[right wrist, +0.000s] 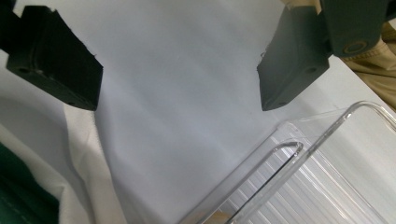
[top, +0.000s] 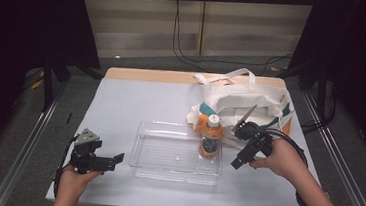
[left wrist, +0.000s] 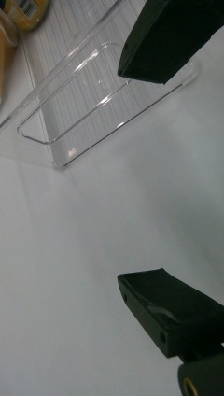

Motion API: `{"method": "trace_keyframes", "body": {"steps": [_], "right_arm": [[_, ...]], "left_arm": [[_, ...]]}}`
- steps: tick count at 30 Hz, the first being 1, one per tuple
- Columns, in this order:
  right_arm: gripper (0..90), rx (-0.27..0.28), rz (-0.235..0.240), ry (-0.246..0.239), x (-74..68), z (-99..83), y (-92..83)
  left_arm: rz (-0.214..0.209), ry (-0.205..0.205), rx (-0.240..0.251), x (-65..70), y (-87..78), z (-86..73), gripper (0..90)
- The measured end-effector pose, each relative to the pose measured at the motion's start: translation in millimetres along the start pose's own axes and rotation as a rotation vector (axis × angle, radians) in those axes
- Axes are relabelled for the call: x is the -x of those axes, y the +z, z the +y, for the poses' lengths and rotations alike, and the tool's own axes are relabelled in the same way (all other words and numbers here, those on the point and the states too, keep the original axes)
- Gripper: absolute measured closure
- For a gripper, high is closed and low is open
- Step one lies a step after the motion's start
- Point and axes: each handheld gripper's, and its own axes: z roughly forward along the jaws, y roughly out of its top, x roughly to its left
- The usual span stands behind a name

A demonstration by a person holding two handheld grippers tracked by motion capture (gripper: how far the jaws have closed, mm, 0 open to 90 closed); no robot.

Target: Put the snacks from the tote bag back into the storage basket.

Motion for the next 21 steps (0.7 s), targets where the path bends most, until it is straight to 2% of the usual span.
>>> {"method": "trace_keyframes", "body": {"steps": [21], "right_arm": [[13.8, 0.004, 0.002, -0.012, -0.4, -14.8, 14.0]], "left_arm": [[-0.002, -0.007, 0.005, -0.4, -0.3, -0.4, 2.8]]}}
